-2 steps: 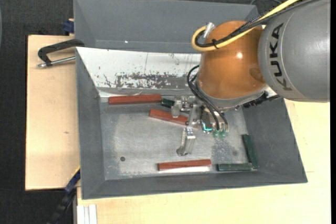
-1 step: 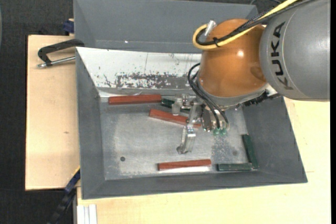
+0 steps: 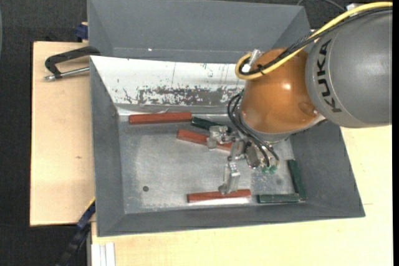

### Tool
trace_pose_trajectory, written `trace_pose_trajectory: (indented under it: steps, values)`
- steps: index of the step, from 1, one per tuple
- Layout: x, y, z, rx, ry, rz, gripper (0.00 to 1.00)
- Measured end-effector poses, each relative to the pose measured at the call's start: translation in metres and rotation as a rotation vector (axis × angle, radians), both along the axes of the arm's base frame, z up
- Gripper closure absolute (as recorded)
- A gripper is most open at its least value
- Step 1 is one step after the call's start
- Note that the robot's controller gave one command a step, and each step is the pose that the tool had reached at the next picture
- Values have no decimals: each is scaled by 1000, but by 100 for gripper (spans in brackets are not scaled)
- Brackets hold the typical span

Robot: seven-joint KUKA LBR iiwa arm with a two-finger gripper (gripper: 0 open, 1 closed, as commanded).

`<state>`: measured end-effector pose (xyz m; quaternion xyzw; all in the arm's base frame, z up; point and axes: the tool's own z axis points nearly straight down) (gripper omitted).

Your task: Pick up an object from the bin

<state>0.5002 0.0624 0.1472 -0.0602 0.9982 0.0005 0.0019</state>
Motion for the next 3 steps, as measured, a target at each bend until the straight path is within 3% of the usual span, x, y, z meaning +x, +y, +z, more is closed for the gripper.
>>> trace_pose_trajectory:
  steps: [1,2,3]
  values:
    - [0,-31,12,0,-1,219,0]
    - [-5,-38,-16,0,3,83,0]
    - [-8,-31,-77,-1,3,225,0]
